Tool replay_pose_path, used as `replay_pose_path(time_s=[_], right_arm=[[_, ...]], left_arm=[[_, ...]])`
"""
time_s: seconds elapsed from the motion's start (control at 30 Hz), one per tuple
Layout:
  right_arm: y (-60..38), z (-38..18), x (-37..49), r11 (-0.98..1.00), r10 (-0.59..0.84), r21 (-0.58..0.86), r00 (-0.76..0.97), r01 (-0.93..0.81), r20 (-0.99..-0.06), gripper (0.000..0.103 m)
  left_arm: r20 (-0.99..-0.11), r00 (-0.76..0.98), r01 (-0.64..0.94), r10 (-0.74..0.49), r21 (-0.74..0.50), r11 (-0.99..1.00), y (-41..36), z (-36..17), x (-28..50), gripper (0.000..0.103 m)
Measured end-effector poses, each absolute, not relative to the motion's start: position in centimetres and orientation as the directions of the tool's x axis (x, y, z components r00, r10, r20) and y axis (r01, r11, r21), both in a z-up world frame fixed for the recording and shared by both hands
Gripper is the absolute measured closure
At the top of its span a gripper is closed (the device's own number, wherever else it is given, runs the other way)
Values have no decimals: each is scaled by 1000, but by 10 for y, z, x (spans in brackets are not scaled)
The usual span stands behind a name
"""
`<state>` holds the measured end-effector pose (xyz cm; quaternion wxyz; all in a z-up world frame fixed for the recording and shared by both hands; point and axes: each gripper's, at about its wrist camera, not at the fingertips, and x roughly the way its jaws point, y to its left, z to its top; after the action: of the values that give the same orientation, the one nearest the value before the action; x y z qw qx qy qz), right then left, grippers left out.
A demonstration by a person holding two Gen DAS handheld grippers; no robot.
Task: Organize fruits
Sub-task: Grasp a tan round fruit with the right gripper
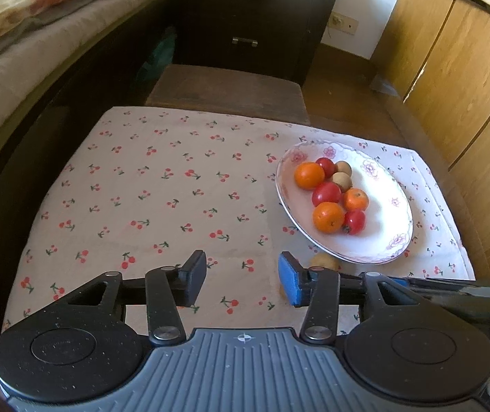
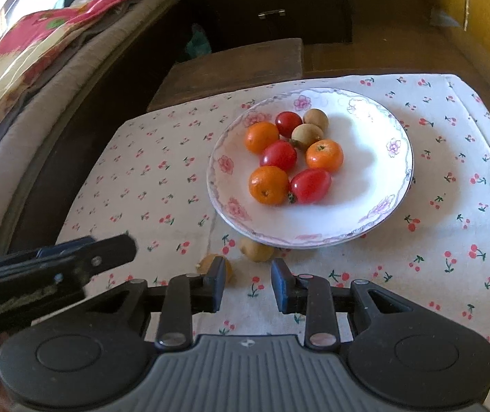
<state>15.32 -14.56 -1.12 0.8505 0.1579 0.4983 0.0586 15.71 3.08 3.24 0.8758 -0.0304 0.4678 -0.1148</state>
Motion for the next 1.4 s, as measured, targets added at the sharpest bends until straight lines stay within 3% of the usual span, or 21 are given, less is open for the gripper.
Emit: replay_pose_path(time_s=[0.3,0.77,0.93,1.07,1.4], right_arm=[[-125,-23,170,959,187,268,503,93,-844,67],[-122,-30,171,938,106,259,520,232,-848,66],[-116,-35,176,950,89,226,508,214,-857,67],[-117,-31,175,970,83,180,480,161,-873,74],[-136,-20,155,988,86,134,459,73,-884,74]], left_arm=[[-803,529,162,-275,-222,961,41,35,161,46],[-804,510,164,-307,-259,952,48,31,162,45],[-821,482,151,-307,-267,952,54,22,166,44],[-839,445,171,-313,-264,949,52,14,167,44],[-855,390,236,-343,-267,934,25,5,167,43]])
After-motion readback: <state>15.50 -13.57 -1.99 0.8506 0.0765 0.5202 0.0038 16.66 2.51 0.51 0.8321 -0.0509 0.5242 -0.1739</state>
